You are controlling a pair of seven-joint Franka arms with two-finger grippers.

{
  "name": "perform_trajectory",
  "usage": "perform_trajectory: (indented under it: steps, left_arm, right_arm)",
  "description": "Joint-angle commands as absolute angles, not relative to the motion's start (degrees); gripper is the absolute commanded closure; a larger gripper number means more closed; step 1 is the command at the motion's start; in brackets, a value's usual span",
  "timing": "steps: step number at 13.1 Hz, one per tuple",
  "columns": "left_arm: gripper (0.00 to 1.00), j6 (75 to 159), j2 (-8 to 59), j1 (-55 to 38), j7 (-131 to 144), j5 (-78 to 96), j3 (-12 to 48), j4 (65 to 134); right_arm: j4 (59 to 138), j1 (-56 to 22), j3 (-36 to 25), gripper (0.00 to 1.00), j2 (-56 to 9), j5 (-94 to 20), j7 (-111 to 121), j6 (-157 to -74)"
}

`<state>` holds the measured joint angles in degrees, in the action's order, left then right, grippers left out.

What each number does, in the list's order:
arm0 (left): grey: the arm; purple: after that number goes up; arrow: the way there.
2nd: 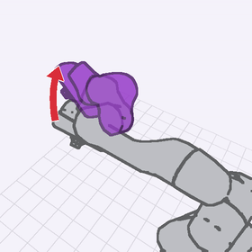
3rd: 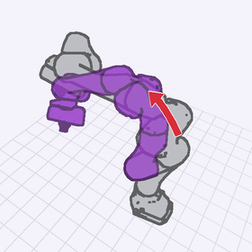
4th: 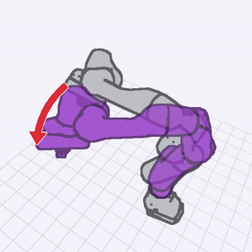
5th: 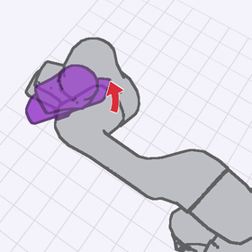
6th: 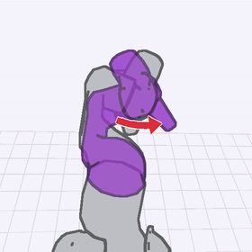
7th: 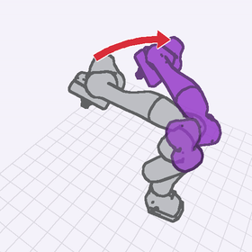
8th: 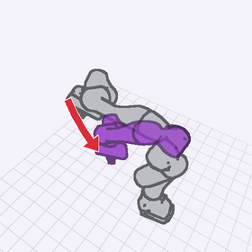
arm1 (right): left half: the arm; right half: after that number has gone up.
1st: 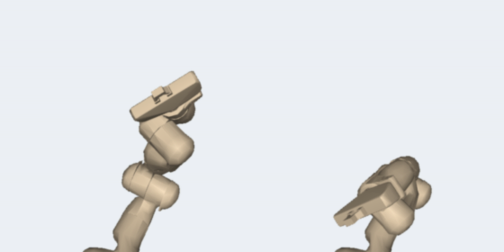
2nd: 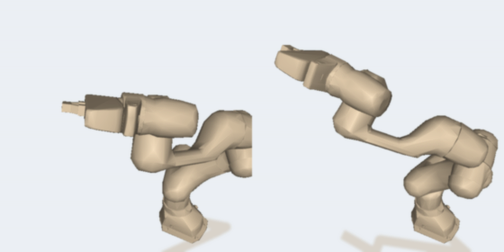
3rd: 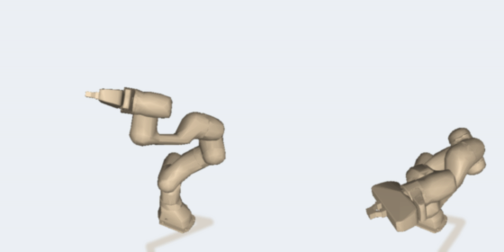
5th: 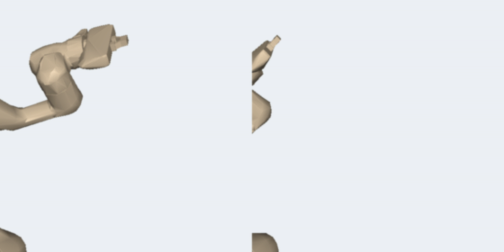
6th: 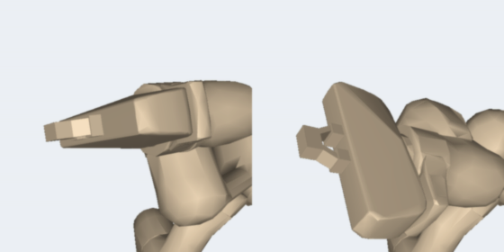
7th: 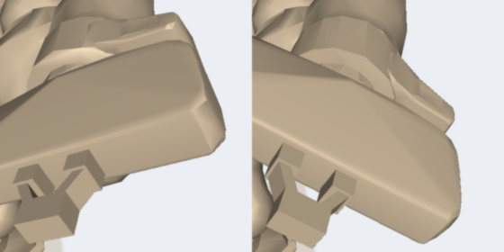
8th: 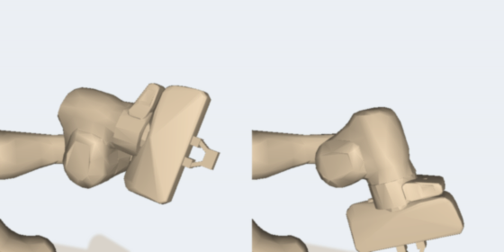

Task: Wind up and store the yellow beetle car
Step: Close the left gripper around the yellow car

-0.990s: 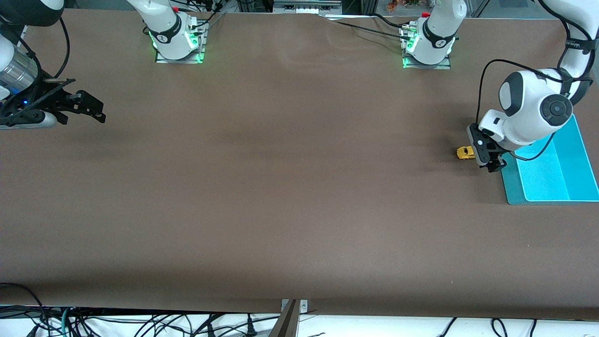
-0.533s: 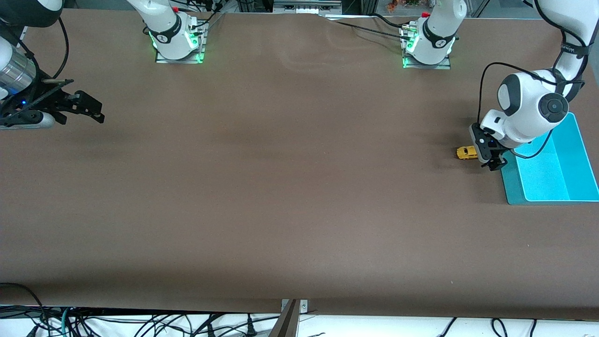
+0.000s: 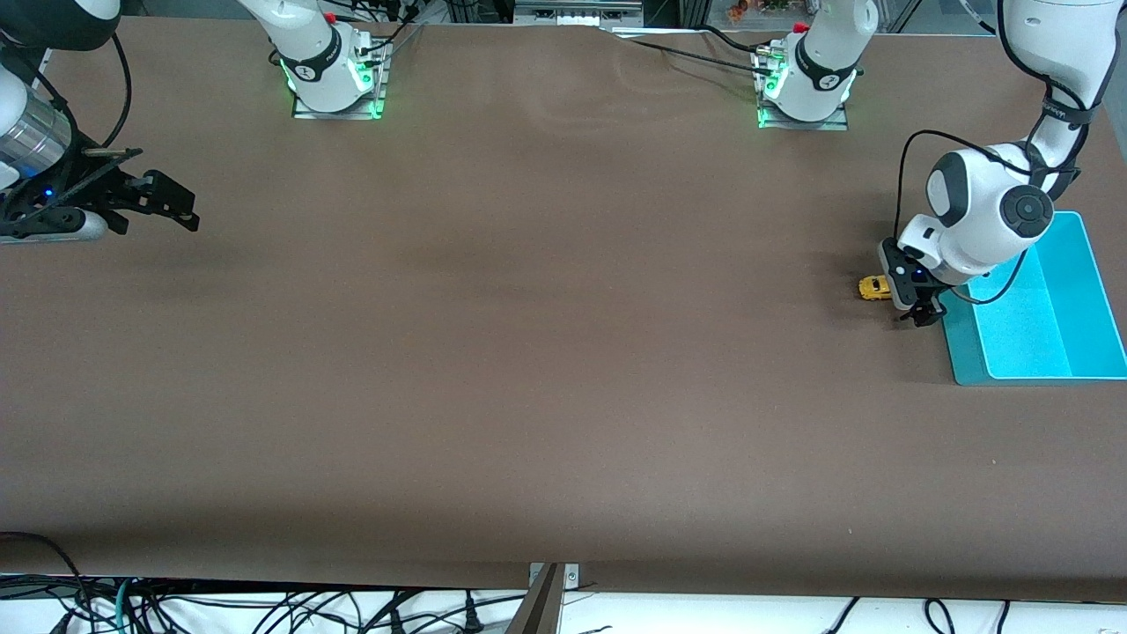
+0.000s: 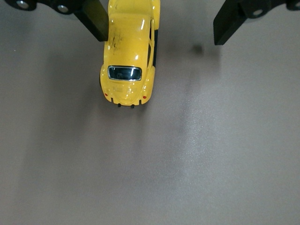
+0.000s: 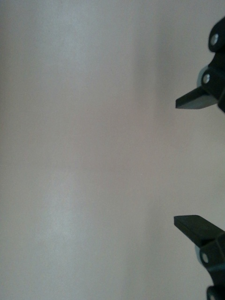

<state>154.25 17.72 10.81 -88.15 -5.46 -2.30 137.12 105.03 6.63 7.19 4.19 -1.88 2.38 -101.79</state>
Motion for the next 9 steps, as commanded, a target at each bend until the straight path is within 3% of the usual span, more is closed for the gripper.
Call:
perform_trajectory:
  steps: [1, 9]
  left_arm:
    - [0.00, 155.9, 17.7, 10.9, -88.9, -6.6, -2.2, 138.1]
    - [0.00, 151.5, 13.5, 10.5, -88.9, -6.5, -1.8, 137.6]
  right_arm:
    - [104.9, 5.5, 6.3, 0.00, 4.6, -1.4, 1.8, -101.0]
    - [105.0, 5.4, 5.8, 0.00, 4.9, -1.5, 2.5, -100.9]
